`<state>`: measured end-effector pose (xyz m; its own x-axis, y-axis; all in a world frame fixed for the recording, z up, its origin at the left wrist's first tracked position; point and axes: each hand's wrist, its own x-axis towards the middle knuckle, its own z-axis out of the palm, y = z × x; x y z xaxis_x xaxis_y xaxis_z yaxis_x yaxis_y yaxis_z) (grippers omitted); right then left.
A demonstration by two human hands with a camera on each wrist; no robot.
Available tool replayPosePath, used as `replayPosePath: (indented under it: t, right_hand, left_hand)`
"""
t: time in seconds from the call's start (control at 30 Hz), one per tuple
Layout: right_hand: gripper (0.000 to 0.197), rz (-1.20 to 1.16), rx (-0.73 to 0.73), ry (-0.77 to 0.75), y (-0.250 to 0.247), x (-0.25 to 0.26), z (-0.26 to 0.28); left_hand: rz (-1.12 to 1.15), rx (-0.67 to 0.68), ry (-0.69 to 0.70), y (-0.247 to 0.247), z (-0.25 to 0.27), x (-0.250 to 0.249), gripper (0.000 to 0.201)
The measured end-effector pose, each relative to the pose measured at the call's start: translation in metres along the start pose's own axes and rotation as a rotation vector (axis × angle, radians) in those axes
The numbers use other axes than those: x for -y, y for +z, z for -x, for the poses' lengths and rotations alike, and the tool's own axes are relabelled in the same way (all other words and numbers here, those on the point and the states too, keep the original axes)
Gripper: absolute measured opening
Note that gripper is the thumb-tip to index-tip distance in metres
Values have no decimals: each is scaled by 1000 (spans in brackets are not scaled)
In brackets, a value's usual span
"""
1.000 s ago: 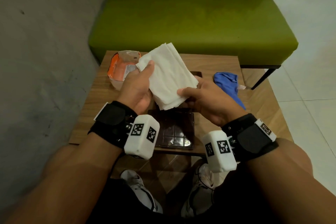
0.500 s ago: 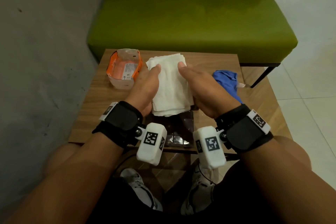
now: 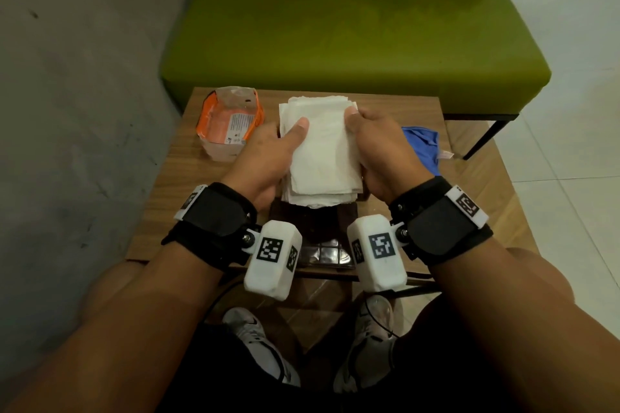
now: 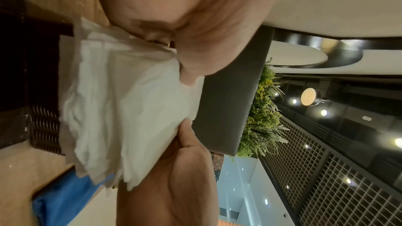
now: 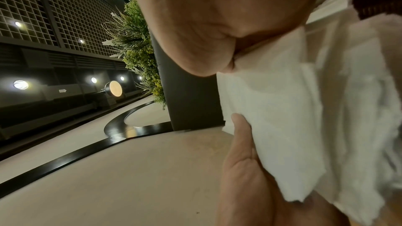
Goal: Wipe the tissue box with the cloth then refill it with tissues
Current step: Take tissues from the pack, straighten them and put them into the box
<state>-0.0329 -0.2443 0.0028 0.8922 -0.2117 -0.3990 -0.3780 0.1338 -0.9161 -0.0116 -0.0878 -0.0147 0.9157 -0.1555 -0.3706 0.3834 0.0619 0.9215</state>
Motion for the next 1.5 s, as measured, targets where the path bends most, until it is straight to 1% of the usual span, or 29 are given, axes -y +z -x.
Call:
replayPosePath:
  t: [0.07, 0.17, 0.23, 0.3, 0.37, 0.43, 0.5, 0.53, 0.6, 0.63, 0.67, 0.73, 0.77, 0.8, 0.9, 1.0, 1.07, 1.13, 1.17, 1.2, 1.23, 1.3, 1.33, 1.37, 1.4, 1.5]
  right_hand:
    - [34, -36, 8, 9, 0, 1, 2]
    - [43, -85, 128, 69, 2, 0, 5]
    - [46, -117, 166, 79, 4, -6, 3]
    - [38, -137, 131, 37, 7, -12, 0]
    - [33, -105, 52, -13, 10, -16, -3]
    - [42, -87, 0, -40, 13, -16, -4]
    - [56, -70, 26, -46, 14, -14, -3]
    - [53, -49, 65, -65, 13, -14, -1]
    - [25, 10, 118, -141, 12, -15, 0]
    - [17, 46, 110, -181, 13, -16, 0]
    - [20, 97, 86, -213, 14, -17, 0]
    - [44, 159, 46, -262, 15, -22, -4]
    - [51, 160, 36, -279, 16, -24, -6]
    - [54, 141, 35, -286, 16, -27, -8]
    - [55, 27, 30, -289, 15, -35, -12]
    - [50, -63, -6, -276, 14, -38, -12]
    - [49, -59, -35, -273, 12, -37, -11]
    - [44, 10, -57, -290, 12, -37, -10]
    - [42, 72, -65, -314, 13, -36, -8]
    - [42, 152, -76, -340, 14, -36, -5]
    - [41, 229, -75, -363, 15, -35, -3]
    - [38, 326, -64, -397, 16, -34, 2]
    - [37, 343, -59, -410, 16, -34, 3]
    - [36, 343, -56, -419, 15, -35, 3]
    - [36, 322, -52, -423, 15, -36, 3]
    - [35, 241, -53, -417, 16, -41, 2]
  left_hand:
    - [18, -12, -3, -2, 1, 0, 27]
    - [33, -16, 28, 2, 1, 1, 29]
    - [10, -27, 57, 4, 1, 3, 30]
    - [-9, -49, 88, 7, 1, 6, 32]
    - [-20, -65, 117, 9, 1, 9, 34]
    - [-47, -81, 160, 11, 1, 11, 35]
    - [-77, -104, 183, 11, 2, 10, 36]
    - [-82, -112, 181, 11, 2, 10, 37]
    - [-75, -114, 160, 11, 2, 7, 39]
    - [-76, -113, 151, 11, 2, 6, 41]
    - [-91, -123, 162, 11, 1, 8, 41]
    - [-134, -155, 219, 9, -2, 10, 39]
    - [-141, -160, 243, 8, -3, 12, 38]
    - [-128, -155, 252, 7, -3, 13, 37]
    - [-31, -120, 206, 7, -2, 15, 35]
    - [5, -112, 175, 4, 2, 10, 41]
    - [4, -73, 109, 2, 6, 2, 54]
    - [0, 42, 11, 0, 10, -8, 73]
    - [-12, 105, -22, 1, 12, -12, 78]
    - [-39, 129, -36, 3, 15, -15, 78]
    - [-75, 106, -26, 5, 16, -15, 71]
    - [-97, -15, 27, 9, 17, -10, 42]
    - [-88, -72, 52, 9, 15, -6, 32]
    - [-93, -111, 69, 9, 13, -3, 30]
    - [-108, -135, 85, 9, 11, 0, 32]
    - [-136, -130, 147, 7, 7, 4, 43]
